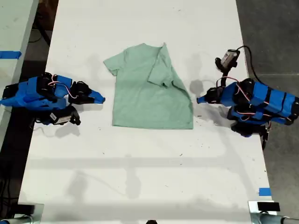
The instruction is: Fold t shirt
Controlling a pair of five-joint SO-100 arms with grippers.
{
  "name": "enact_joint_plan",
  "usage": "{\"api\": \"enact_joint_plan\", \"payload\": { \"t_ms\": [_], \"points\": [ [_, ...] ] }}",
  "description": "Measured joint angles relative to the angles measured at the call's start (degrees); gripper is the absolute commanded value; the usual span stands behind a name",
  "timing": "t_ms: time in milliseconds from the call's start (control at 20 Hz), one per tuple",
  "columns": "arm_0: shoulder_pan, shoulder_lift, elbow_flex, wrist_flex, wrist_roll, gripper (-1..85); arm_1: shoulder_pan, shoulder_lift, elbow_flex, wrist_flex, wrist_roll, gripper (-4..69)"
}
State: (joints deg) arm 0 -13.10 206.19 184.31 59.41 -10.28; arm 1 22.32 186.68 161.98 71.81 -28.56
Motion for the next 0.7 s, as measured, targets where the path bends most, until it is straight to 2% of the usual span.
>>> {"api": "enact_joint_plan", "payload": {
  "t_ms": [100,300,500,700],
  "points": [
    [0.0,0.0,0.0,-0.4,0.9,-0.1,-2.0,10.6,8.0,0.4,1.6,1.9],
    [0.1,0.0,0.0,-0.4,0.9,-0.1,-4.5,13.5,12.2,-0.5,2.0,2.1],
    [0.1,0.0,0.0,-0.4,0.6,-0.1,-3.9,13.7,12.7,4.2,13.6,2.1],
    [0.2,0.0,0.0,-0.4,0.6,-0.1,-4.0,13.7,12.8,4.5,14.8,3.5]
  ]
}}
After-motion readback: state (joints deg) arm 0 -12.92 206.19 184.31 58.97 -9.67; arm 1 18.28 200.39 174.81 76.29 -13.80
